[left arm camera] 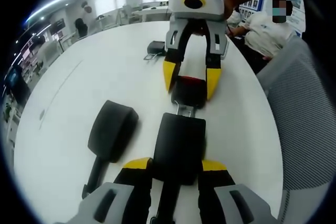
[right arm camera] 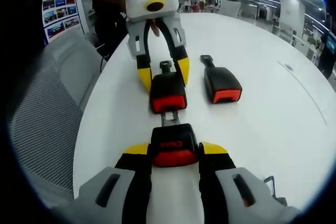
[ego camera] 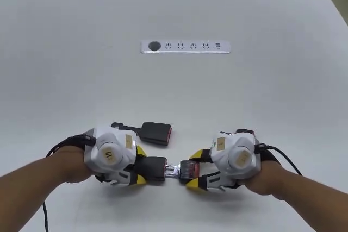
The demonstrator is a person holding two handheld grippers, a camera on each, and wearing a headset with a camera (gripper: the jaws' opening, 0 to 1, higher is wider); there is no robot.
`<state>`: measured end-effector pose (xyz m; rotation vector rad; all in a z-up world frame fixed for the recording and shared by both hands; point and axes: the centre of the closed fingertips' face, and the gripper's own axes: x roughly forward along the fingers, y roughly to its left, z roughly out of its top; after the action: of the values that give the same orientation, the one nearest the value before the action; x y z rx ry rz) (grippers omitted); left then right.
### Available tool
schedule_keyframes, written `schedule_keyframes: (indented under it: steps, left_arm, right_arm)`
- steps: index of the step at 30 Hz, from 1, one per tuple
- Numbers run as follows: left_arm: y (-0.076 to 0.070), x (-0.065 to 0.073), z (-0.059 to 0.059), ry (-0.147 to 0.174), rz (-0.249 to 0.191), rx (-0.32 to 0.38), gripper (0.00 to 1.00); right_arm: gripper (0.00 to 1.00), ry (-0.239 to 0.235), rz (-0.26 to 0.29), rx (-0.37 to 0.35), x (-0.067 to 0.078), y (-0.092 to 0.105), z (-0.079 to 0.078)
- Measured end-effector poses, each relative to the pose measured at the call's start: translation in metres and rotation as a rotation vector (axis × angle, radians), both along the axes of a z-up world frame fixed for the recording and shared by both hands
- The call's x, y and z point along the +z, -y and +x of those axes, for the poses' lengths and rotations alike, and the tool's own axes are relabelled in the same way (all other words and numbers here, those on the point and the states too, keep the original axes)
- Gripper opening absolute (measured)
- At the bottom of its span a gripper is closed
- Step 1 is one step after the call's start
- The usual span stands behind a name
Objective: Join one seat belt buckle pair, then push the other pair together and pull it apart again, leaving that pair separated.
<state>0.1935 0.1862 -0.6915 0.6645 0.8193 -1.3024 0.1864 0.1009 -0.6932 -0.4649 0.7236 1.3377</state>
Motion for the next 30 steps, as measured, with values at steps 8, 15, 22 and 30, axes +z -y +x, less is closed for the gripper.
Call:
schedule_keyframes:
  steps: [8,15,22,30]
  left_arm:
    - [0.0,0.0,0.0,-0.001,-0.001,0.002,0.35]
    - [-0.001,-0.003,0.001,0.002,0.0,-0.008,0.34]
    - [-0.002,-0.002,0.001,0.004,0.006,-0.025,0.34]
    - [-0.001,-0.002,0.0,0.003,0.004,-0.052,0.33]
  right_arm:
    - [0.34,-0.007,0.012,0.0,-0.001,-0.004,0.0]
    - [0.33,-0.011,0.006,0.004,-0.001,-0.009,0.0]
    - [0.33,-0.011,0.014,-0.007,-0.001,-0.012,0.002]
    - [0.33,-0.016,0.025,-0.017,0.001,-0.015,0.003]
